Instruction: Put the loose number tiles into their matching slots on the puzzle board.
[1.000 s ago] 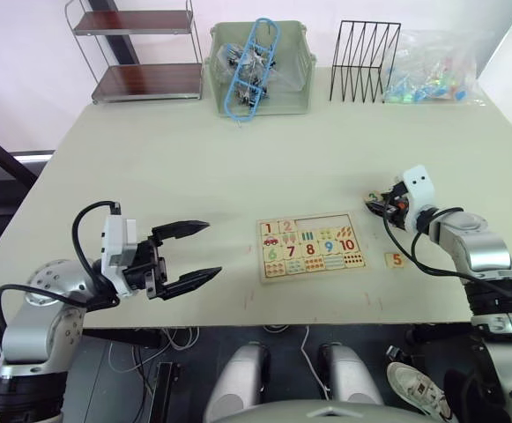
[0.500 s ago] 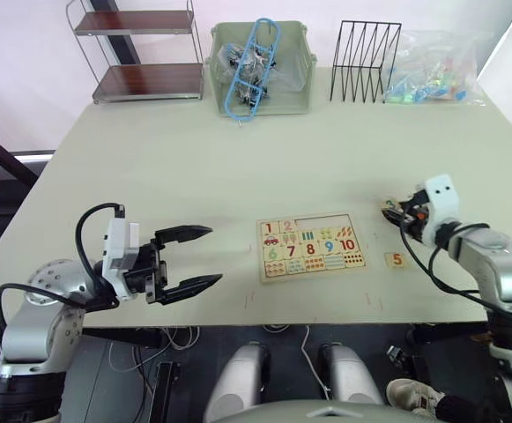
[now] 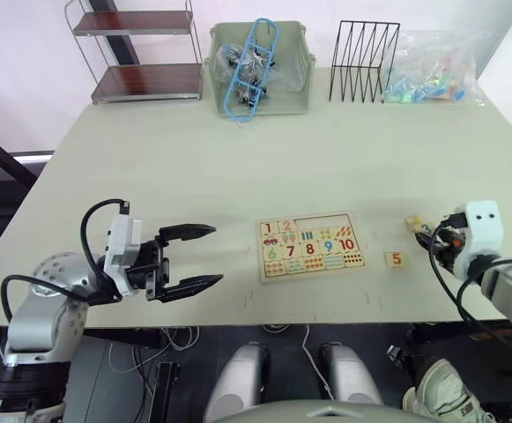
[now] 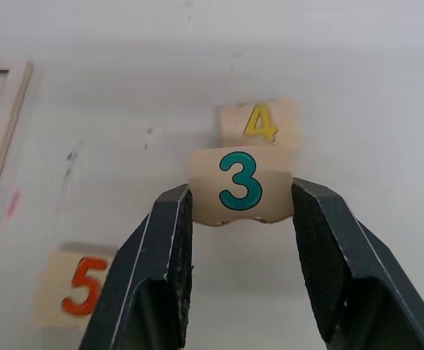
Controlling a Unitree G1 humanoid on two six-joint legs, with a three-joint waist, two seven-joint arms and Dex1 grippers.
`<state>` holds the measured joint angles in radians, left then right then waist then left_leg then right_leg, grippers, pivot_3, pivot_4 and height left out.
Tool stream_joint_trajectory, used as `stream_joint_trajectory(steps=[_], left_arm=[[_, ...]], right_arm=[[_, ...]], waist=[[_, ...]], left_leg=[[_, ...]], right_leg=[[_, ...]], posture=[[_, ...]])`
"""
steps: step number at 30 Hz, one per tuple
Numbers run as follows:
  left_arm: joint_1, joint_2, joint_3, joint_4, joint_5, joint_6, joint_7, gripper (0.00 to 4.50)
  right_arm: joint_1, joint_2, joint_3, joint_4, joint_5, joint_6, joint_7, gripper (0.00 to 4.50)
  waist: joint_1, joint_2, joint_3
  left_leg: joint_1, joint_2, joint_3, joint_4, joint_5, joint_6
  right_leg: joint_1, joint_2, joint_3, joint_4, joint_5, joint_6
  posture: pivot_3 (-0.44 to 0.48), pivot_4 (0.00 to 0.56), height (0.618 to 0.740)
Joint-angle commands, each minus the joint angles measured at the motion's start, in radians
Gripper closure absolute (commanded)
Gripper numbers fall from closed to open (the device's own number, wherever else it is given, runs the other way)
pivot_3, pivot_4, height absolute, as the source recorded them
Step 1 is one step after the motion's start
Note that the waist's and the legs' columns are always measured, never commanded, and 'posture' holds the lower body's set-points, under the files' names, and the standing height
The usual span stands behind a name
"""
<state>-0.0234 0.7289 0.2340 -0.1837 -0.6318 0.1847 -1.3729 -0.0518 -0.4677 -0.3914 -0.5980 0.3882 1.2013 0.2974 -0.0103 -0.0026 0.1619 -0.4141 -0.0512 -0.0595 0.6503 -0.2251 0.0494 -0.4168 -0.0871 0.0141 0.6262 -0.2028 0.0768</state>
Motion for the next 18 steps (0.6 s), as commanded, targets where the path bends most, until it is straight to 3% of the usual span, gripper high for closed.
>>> stream_joint_trajectory(steps=[1, 18], left_arm=[[-0.006, 0.018, 0.013, -0.010, -0.013, -0.016, -0.017, 0.00], [0.007, 0.034, 0.027, -0.026, -0.029, -0.004, -0.030, 0.00]], right_arm=[[0.027, 0.027, -0.033, -0.091, 0.017, 0.035, -0.030, 3.06], [0.090, 0.147, -0.021, -0.168, 0.002, 0.106, -0.139, 3.06]], waist=[[0.000, 0.000, 0.000], [0.000, 0.000, 0.000]], left_leg=[[0.000, 0.000, 0.000, 0.000, 0.000, 0.000], [0.000, 0.000, -0.001, -0.001, 0.000, 0.000]], right_leg=[[0.000, 0.000, 0.000, 0.000, 0.000, 0.000], [0.000, 0.000, -0.001, 0.000, -0.001, 0.000]], posture=[[0.000, 0.150, 0.739], [0.000, 0.150, 0.739]])
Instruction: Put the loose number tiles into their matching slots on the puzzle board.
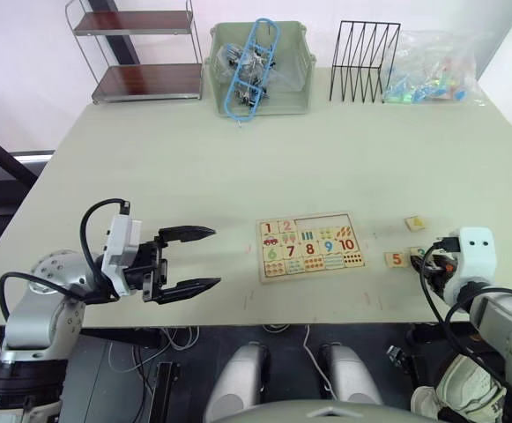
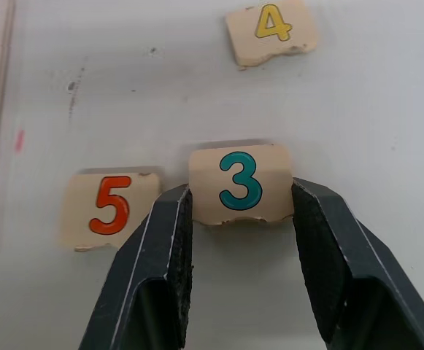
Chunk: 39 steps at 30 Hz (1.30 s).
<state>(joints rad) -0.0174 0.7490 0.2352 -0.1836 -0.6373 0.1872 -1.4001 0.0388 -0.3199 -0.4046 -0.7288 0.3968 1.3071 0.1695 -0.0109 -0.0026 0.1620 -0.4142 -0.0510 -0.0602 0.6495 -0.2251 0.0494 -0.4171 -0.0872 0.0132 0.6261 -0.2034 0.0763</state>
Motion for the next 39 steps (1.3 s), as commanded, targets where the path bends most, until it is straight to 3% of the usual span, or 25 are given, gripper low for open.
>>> stream_joint_trajectory(steps=[1, 21, 39], left_arm=[[0.001, 0.014, 0.026, -0.025, -0.023, -0.008, -0.003, 0.00], [0.005, 0.012, 0.023, -0.015, -0.022, -0.027, -0.012, 0.00], [0.020, 0.034, 0.041, 0.024, -0.027, -0.050, -0.066, 0.00]], right_arm=[[0.001, -0.001, -0.008, -0.037, -0.006, 0.000, -0.012, 3.06], [0.017, 0.051, 0.022, -0.097, 0.039, 0.049, 0.011, 3.06], [0.060, 0.031, 0.004, -0.103, 0.011, 0.029, -0.012, 3.06]], waist=[[0.000, 0.000, 0.000], [-0.001, 0.000, 0.000], [0.000, 0.000, 0.000]], left_leg=[[0.000, 0.000, 0.000, 0.000, 0.000, 0.000], [0.000, 0.000, 0.000, 0.000, 0.000, 0.000], [0.000, 0.000, -0.001, 0.000, 0.000, 0.000]], right_leg=[[0.000, 0.000, 0.000, 0.000, 0.000, 0.000], [0.000, 0.000, 0.000, 0.000, 0.000, 0.000], [0.000, 0.000, -0.001, 0.000, -0.001, 0.001]], posture=[[0.000, 0.150, 0.739], [0.000, 0.150, 0.739], [0.000, 0.150, 0.739]])
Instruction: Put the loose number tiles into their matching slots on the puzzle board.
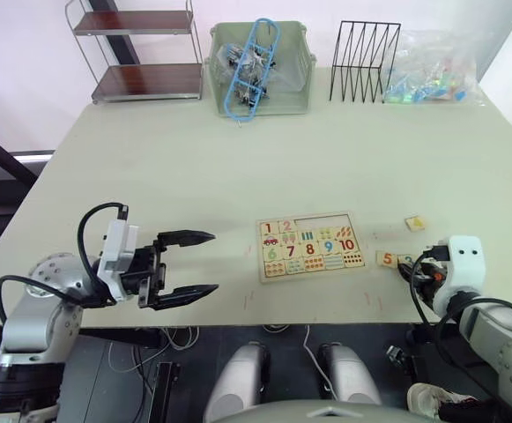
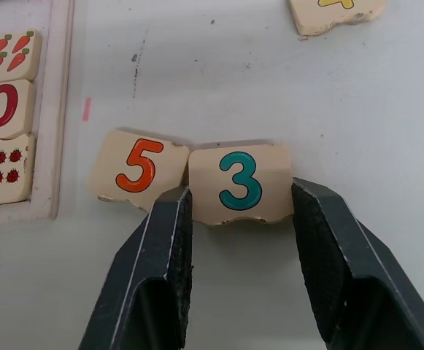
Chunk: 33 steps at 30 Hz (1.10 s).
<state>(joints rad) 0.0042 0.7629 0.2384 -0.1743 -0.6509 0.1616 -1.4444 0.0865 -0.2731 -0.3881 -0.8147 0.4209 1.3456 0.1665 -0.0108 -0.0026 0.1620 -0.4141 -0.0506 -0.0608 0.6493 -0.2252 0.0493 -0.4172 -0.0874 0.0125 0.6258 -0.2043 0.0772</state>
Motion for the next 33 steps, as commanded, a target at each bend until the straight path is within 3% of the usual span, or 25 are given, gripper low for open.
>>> stream_joint_trajectory(steps=[1, 9, 15, 16, 26, 33], left_arm=[[-0.004, 0.021, 0.039, 0.023, -0.011, -0.029, -0.025, 0.00], [-0.023, 0.023, 0.033, 0.066, -0.003, -0.063, -0.034, 0.00], [-0.027, 0.017, 0.029, 0.070, -0.002, -0.070, -0.033, 0.00], [-0.026, 0.017, 0.029, 0.070, -0.002, -0.071, -0.033, 0.00], [-0.027, 0.023, 0.032, 0.083, -0.001, -0.079, -0.039, 0.00], [-0.032, 0.023, 0.033, 0.090, -0.002, -0.077, -0.040, 0.00]], right_arm=[[0.013, -0.018, -0.014, -0.016, -0.016, -0.010, -0.009, 3.06], [0.014, -0.018, -0.017, -0.018, -0.029, -0.006, -0.013, 3.06], [0.018, -0.021, -0.017, -0.016, -0.031, -0.025, -0.008, 0.21], [0.021, -0.024, -0.018, -0.016, -0.030, -0.036, -0.005, 0.07], [0.050, -0.105, -0.089, -0.026, 0.020, -0.073, 0.094, 0.07], [0.069, -0.230, -0.100, 0.031, 0.080, -0.207, 0.265, 0.07]], waist=[[0.000, 0.000, 0.000], [0.001, 0.000, 0.000], [0.001, 0.000, 0.000], [0.001, 0.000, 0.000], [0.000, 0.000, 0.001], [0.000, -0.001, 0.001]], left_leg=[[0.000, 0.000, 0.000, 0.000, 0.000, 0.000], [0.000, 0.000, 0.000, 0.000, 0.000, 0.000], [0.000, 0.000, 0.000, 0.000, 0.000, 0.000], [0.000, 0.000, 0.000, 0.000, 0.000, 0.000], [0.000, 0.000, 0.000, 0.000, 0.000, 0.000], [-0.001, 0.001, 0.000, 0.000, 0.000, 0.000]], right_leg=[[0.000, 0.000, 0.000, 0.000, 0.000, 0.000], [0.000, 0.000, 0.000, 0.000, -0.001, 0.001], [0.000, -0.001, 0.000, 0.000, 0.000, 0.000], [0.000, -0.001, 0.000, 0.000, 0.000, 0.000], [0.000, -0.001, 0.000, 0.000, -0.001, 0.001], [0.000, -0.001, -0.001, -0.001, -0.002, 0.001]], posture=[[0.000, 0.150, 0.739], [0.000, 0.150, 0.739], [0.000, 0.150, 0.739], [0.000, 0.150, 0.739], [0.000, 0.150, 0.739], [0.000, 0.150, 0.739]])
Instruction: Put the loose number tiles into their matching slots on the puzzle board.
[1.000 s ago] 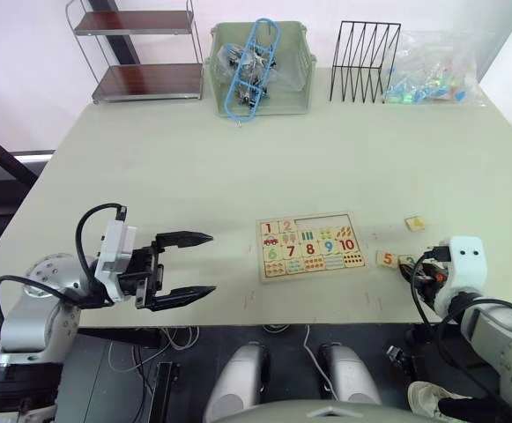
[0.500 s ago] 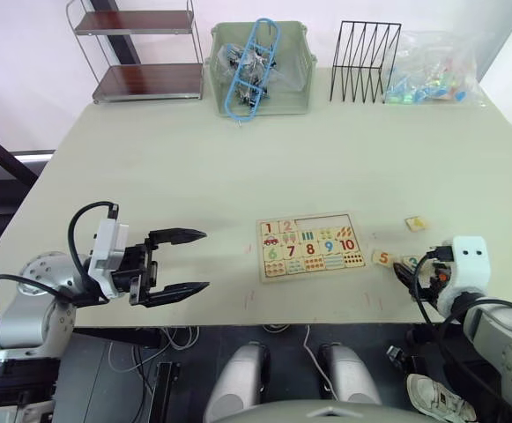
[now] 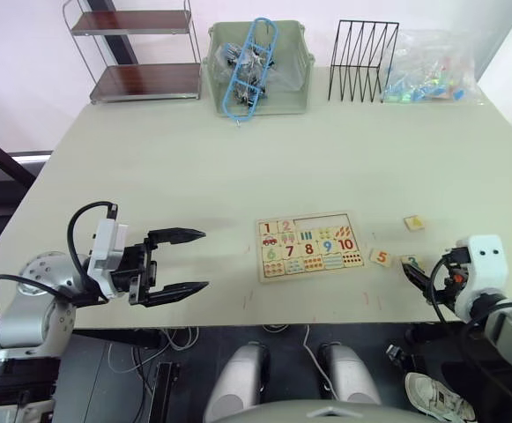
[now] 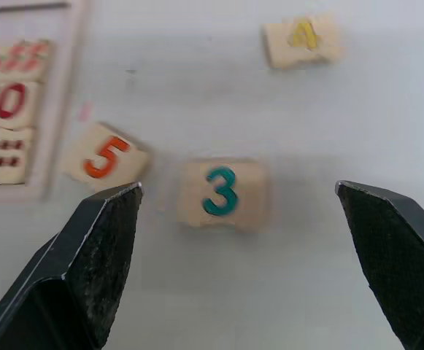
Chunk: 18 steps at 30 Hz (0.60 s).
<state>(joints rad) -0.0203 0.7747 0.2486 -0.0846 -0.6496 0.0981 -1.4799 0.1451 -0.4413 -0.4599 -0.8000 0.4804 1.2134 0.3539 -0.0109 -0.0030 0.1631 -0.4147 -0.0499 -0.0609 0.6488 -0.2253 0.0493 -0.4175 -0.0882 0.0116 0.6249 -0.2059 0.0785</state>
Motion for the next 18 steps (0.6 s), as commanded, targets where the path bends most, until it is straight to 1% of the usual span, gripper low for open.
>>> stream_joint_trajectory(steps=[1, 5, 8, 11, 18], left_arm=[[-0.009, 0.011, 0.022, 0.003, -0.004, -0.014, -0.006, 0.00], [-0.019, 0.012, 0.017, 0.010, -0.003, -0.017, -0.011, 0.00], [-0.028, 0.013, 0.013, 0.012, -0.002, -0.015, -0.012, 0.00], [-0.032, 0.012, 0.010, 0.010, -0.001, -0.013, -0.009, 0.00], [-0.026, 0.003, 0.003, -0.016, -0.002, -0.010, 0.008, 0.00]], right_arm=[[0.015, -0.093, -0.026, 0.036, 0.028, -0.105, 0.118, 0.07], [0.040, -0.246, -0.012, 0.174, 0.046, -0.293, 0.349, 0.07], [0.014, -0.319, 0.002, 0.305, 0.055, -0.420, 0.493, 0.07], [-0.024, -0.371, 0.034, 0.432, 0.045, -0.553, 0.621, 0.07], [-0.124, -0.442, 0.154, 0.704, -0.053, -0.863, 0.822, 0.07]], waist=[[0.000, 0.000, 0.000], [0.002, -0.002, 0.001], [0.001, -0.002, 0.002], [0.001, -0.003, 0.002], [0.002, -0.004, 0.003]], left_leg=[[0.000, 0.000, 0.000, 0.000, 0.000, 0.000], [0.000, 0.000, 0.000, 0.000, 0.000, 0.000], [0.000, 0.000, 0.000, 0.000, 0.000, 0.000], [0.000, 0.000, 0.001, 0.000, 0.000, 0.000], [0.000, 0.000, 0.001, 0.000, 0.000, 0.000]], right_leg=[[0.000, 0.000, 0.000, 0.000, 0.000, 0.000], [0.000, 0.000, 0.000, -0.001, 0.000, 0.001], [0.001, 0.000, -0.001, -0.001, 0.000, 0.000], [0.001, 0.000, 0.000, -0.001, 0.001, -0.001], [0.001, 0.000, 0.000, -0.001, 0.002, -0.003]], posture=[[0.000, 0.150, 0.739], [0.000, 0.150, 0.739], [0.000, 0.150, 0.739], [0.000, 0.150, 0.739], [0.000, 0.150, 0.739]])
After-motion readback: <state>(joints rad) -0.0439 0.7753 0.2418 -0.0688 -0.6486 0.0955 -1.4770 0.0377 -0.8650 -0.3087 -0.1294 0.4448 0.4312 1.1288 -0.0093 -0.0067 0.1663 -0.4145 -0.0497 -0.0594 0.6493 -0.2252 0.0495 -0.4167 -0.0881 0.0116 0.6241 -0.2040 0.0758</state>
